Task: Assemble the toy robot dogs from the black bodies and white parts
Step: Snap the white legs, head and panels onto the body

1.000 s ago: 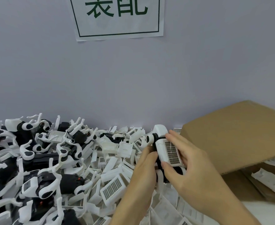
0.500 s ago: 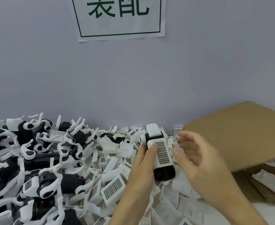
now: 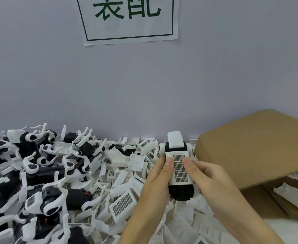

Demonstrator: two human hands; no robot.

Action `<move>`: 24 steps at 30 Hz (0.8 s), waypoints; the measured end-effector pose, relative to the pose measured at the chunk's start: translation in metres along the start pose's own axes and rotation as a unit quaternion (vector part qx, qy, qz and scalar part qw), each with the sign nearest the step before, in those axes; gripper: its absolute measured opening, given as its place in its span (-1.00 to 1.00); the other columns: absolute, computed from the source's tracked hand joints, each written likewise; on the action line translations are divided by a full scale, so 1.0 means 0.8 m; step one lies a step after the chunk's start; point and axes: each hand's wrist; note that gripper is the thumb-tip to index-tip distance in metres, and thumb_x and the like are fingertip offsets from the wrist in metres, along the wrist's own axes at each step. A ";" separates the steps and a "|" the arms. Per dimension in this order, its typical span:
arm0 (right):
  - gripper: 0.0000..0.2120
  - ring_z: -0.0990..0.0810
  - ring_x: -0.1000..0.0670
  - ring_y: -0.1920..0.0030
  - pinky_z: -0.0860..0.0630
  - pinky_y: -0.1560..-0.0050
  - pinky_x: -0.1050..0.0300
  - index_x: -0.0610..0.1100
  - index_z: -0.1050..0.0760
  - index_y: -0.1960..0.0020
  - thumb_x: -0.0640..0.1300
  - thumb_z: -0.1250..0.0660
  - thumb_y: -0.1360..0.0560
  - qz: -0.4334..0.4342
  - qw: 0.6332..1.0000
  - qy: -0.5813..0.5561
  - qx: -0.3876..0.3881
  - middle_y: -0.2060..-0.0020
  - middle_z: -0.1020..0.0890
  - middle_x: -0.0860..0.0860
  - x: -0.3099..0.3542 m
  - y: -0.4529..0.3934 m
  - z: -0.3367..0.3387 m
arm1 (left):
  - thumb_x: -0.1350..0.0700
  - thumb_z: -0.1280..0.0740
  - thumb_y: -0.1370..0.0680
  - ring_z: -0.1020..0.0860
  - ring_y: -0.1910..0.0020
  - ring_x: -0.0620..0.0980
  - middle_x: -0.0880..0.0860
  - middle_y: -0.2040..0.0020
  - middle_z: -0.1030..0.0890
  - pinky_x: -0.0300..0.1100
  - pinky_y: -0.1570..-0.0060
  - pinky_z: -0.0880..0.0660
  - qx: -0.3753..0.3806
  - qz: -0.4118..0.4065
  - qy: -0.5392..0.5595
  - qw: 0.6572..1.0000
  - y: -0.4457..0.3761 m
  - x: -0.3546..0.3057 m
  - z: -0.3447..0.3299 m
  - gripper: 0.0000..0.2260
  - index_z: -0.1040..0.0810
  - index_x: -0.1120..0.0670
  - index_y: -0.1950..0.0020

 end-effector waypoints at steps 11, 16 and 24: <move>-0.67 -0.72 -0.02 -0.09 -0.64 -0.08 0.12 0.05 -0.72 -0.07 0.13 -0.41 -0.37 0.020 0.998 -0.048 -0.026 -0.02 -0.75 -0.04 -0.009 -0.001 -0.008 | -0.32 -0.23 -0.46 -0.69 -0.05 -0.11 -0.07 -0.04 -0.73 -0.10 -0.07 -0.63 -0.010 -0.048 -0.042 0.998 0.001 0.002 -0.002 -0.65 -0.70 -0.23 -0.04; -0.74 -0.73 -0.06 -0.07 -0.57 -0.15 -0.06 0.00 -0.73 -0.04 0.04 -0.36 -0.45 -0.014 0.996 -0.074 -0.043 0.00 -0.75 -0.09 -0.014 -0.003 -0.012 | -0.31 -0.19 -0.46 -0.68 -0.05 -0.15 -0.08 -0.05 -0.72 -0.10 -0.10 -0.61 -0.021 -0.065 -0.068 0.995 0.003 0.004 -0.004 -0.63 -0.68 -0.22 -0.05; -0.64 -0.74 -0.08 -0.03 -0.64 -0.06 0.00 -0.10 -0.74 0.00 0.13 -0.32 -0.47 -0.014 0.993 -0.094 -0.076 0.04 -0.75 -0.12 -0.015 -0.004 -0.020 | -0.29 -0.20 -0.50 -0.69 0.05 -0.04 0.03 0.03 -0.72 -0.21 0.09 -0.62 -0.028 -0.084 -0.100 0.991 0.003 0.003 -0.006 -0.59 -0.66 -0.07 -0.08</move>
Point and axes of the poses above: each hand's wrist, its own y-axis away from the middle knuckle, its own z-axis out of the back of the hand, x = y × z
